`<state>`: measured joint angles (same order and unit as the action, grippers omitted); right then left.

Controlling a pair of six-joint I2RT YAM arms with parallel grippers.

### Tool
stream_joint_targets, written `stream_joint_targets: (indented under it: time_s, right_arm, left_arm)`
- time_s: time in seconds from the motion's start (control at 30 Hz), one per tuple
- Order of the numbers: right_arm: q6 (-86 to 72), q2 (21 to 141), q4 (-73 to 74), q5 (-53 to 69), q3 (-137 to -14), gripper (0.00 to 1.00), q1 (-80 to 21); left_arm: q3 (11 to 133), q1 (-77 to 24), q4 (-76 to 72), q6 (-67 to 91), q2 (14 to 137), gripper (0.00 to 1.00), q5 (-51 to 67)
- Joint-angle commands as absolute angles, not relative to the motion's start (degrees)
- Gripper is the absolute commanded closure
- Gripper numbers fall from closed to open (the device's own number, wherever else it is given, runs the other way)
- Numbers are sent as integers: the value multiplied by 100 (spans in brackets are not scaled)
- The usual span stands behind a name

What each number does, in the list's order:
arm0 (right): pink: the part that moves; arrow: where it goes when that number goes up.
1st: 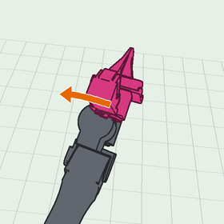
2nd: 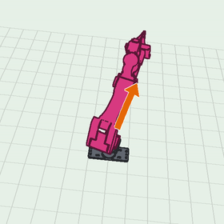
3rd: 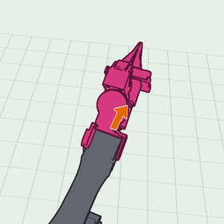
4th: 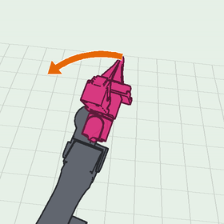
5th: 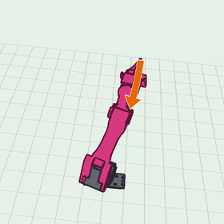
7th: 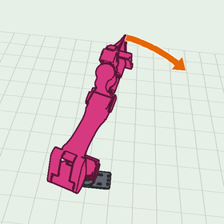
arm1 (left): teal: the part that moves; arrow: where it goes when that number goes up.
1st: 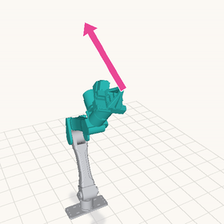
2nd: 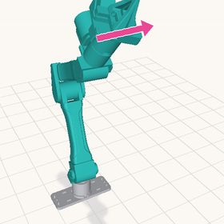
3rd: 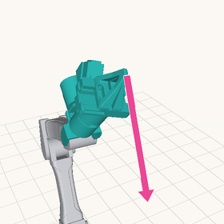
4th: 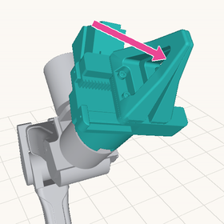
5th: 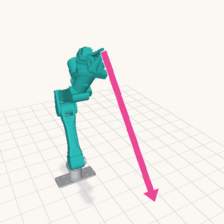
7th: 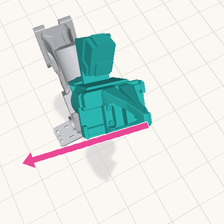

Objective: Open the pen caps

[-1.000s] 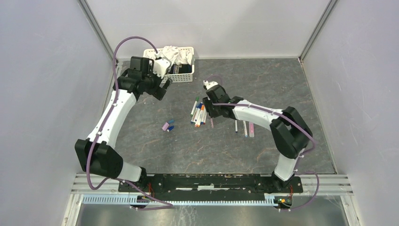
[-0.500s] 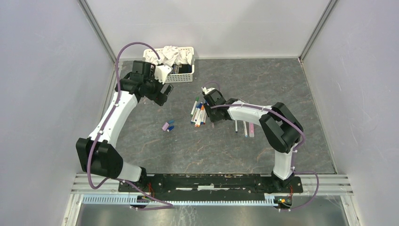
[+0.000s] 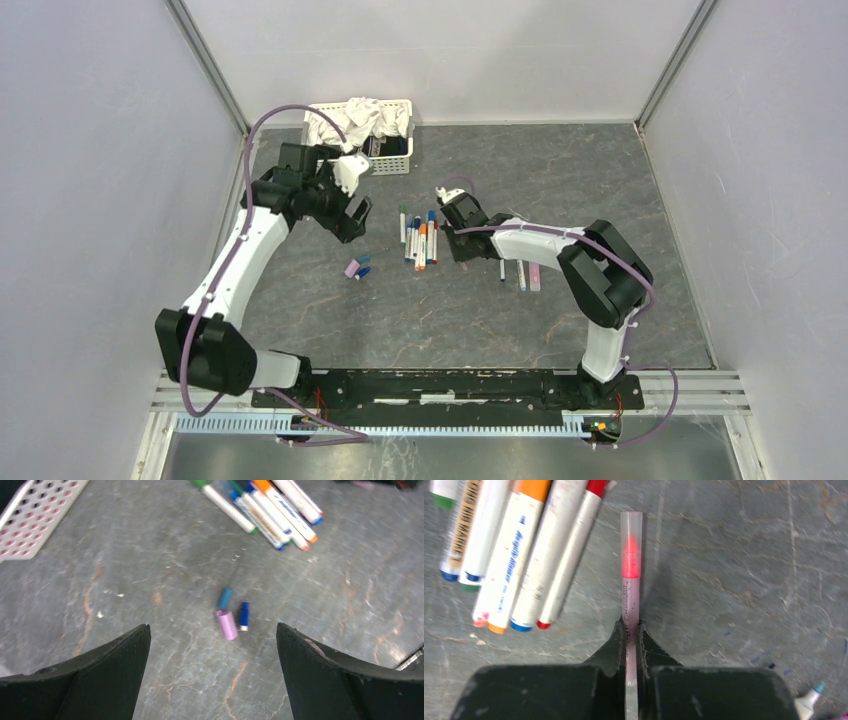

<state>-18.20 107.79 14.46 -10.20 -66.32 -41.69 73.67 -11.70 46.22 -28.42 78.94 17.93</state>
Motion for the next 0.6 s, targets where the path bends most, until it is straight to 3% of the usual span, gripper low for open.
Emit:
stream_joint_targets:
  time_s: [0.0,0.27,0.4,0.57]
  right_arm:
    - [-1768,10198,1658,-887,-6304,100,-3880]
    - [-1312,9350,1888,1279,-6229,100,-3599]
    - [-1035,9207,2121,2974,-6272,100,-3600]
    - [-853,9177,2083,4212,-6169,100,-3840]
  left_arm:
    - [6952,-1178,4808,-3692,7348,0,3037]
    - [6469,-1441,5299,-5040,7097,0,4079]
    - [6122,-1959,5317,-5467,6993,0,3990]
    - [5671,-2551,4971,-5570,6807,0,3788]
